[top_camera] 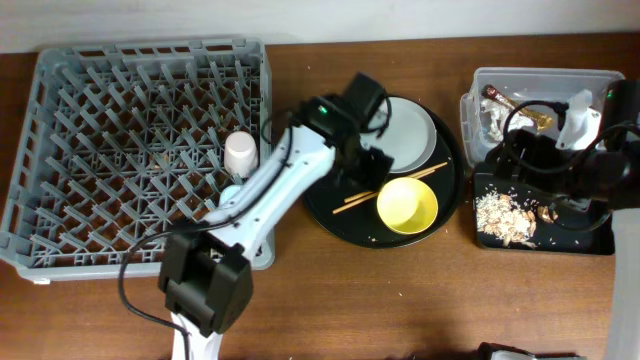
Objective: Sort waste into correct bins and load items into the dishwasher rack
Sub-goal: 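Grasp the yellow bowl with the left gripper, then place the yellow bowl upright at the back of the rack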
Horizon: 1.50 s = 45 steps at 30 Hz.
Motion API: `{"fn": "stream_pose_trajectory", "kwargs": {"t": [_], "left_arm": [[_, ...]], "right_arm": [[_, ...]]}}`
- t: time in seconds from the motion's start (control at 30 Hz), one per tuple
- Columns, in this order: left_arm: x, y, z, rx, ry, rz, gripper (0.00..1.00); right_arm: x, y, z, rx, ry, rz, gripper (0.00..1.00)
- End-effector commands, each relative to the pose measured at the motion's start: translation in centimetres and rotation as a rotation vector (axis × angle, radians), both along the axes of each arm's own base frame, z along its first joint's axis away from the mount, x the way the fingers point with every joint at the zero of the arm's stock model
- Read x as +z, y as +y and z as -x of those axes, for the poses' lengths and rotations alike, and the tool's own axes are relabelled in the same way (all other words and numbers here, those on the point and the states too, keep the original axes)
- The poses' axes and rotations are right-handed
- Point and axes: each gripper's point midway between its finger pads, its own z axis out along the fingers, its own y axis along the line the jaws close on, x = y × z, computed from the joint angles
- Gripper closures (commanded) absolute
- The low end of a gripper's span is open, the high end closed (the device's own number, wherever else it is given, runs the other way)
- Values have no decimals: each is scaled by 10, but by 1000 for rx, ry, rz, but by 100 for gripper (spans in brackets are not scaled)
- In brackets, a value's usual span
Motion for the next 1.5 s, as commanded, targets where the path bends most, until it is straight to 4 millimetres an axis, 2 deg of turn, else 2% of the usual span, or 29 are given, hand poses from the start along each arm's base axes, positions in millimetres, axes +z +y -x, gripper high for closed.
{"fn": "stream_pose_trajectory", "kwargs": {"t": [0.0,0.03,0.1,0.27,0.37,0.5,0.53,0.57,0.6,0.63,0.67,0.77,0.8,0.87,0.93,1.0,1.1,1.2,1.27,1.4,1.47], "left_arm": [[-37,-14,13,-19,5,-8,11],[-43,-17,15,-21,4,-6,16],[-55,-22,19,-19,9,-5,16],[-91,-35,30,15,70,-33,29],[-102,-36,35,19,91,-49,38],[-102,-36,34,20,89,-47,60],[-102,-36,33,22,88,-48,72],[-102,-36,33,23,87,-49,79],[-102,-36,33,23,87,-49,95],[-101,-35,33,23,89,-51,99],[-97,-34,32,26,92,-54,99],[-61,-22,18,61,59,-80,100],[-44,-16,9,79,27,-97,99],[20,23,-28,167,-167,-209,99],[82,76,-63,308,-408,-376,99],[143,129,-89,477,-646,-548,99],[183,178,-106,657,-833,-713,99],[195,221,-131,834,-907,-743,99],[194,243,-149,931,-935,-721,99],[181,266,-177,1028,-966,-697,99],[170,276,-197,1024,-982,-724,99]], "right_arm": [[-3,-3,1,5,8,19,2],[-3,-3,1,5,9,20,2],[-4,-3,2,6,11,19,2],[-5,-3,5,22,22,24,1],[-6,-3,6,26,28,29,1],[-6,-5,6,22,30,39,1],[-6,-5,6,22,31,40,1],[-6,-5,6,22,31,40,1],[-6,-5,6,20,31,42,1],[-6,-5,7,20,32,42,1],[-6,-5,7,20,32,42,1],[-6,-5,6,20,31,43,1],[-6,-6,6,20,31,43,1],[-6,-6,6,19,32,45,1],[-6,-6,6,19,32,45,2],[-6,-6,6,19,32,45,2],[-6,-6,6,19,32,45,2],[-6,-6,6,19,32,45,1],[-6,-6,6,19,32,45,2],[-6,-6,6,19,32,45,2],[-6,-6,6,19,32,45,2]]}}
